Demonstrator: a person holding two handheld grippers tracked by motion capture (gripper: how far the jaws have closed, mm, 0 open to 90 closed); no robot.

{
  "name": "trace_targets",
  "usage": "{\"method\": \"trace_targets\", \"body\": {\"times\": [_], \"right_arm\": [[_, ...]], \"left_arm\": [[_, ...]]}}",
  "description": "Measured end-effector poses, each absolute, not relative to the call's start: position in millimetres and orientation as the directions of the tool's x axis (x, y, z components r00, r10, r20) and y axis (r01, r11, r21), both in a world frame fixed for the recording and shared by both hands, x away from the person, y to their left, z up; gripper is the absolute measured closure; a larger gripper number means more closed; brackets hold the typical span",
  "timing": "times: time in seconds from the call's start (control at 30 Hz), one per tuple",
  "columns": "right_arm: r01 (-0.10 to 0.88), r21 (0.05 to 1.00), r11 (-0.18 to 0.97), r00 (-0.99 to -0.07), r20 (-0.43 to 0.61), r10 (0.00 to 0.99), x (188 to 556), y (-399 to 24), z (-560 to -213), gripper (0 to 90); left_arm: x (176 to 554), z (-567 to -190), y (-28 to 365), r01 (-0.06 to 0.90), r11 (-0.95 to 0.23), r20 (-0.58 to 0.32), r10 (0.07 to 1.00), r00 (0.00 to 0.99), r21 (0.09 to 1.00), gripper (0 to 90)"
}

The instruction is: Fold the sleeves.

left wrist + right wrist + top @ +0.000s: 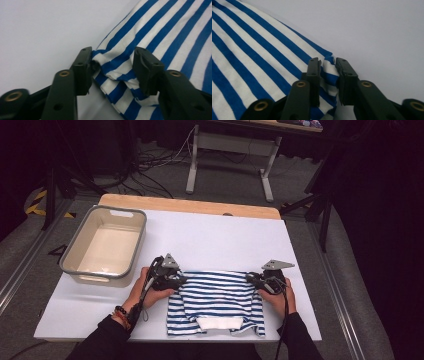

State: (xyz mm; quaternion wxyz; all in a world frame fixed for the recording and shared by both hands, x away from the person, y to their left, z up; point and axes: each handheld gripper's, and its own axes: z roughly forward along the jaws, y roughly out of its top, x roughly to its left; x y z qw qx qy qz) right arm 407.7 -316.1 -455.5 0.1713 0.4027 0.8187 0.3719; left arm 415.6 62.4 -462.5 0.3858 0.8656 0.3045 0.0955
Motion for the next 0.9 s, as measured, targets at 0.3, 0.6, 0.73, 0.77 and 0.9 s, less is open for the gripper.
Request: {"method": "trace_targets", "body": {"times": [0.3, 0.6, 0.73, 0.77, 0.9], "right_arm": [[0.52, 0.757, 0.396, -0.616, 0.012, 0.788, 402.8, -315.5, -454.9, 84.8], [0.447, 0.798, 0.403, -0.599, -0.067, 0.798, 405.1, -313.8, -443.1, 85.5], [0.426, 0.814, 0.395, -0.58, -0.089, 0.81, 415.9, -310.9, -436.6, 85.5], [0.423, 0.817, 0.391, -0.574, -0.093, 0.813, 419.2, -310.4, -435.1, 85.5], [0.411, 0.83, 0.376, -0.559, -0.096, 0.823, 430.9, -308.8, -430.5, 85.5]], "left_arm": [[411.0, -459.3, 58.6, 0.416, -0.55, -0.043, 0.566, 0.823, 0.724, 80.4], [421.2, -451.9, 57.3, 0.379, -0.557, 0.037, 0.595, 0.803, 0.739, 81.7], [434.4, -447.1, 57.2, 0.389, -0.535, 0.044, 0.627, 0.778, 0.75, 81.7], [437.8, -445.8, 57.0, 0.388, -0.53, 0.05, 0.636, 0.77, 0.754, 81.7], [448.4, -439.0, 55.6, 0.383, -0.521, 0.075, 0.659, 0.748, 0.763, 81.7]]}}
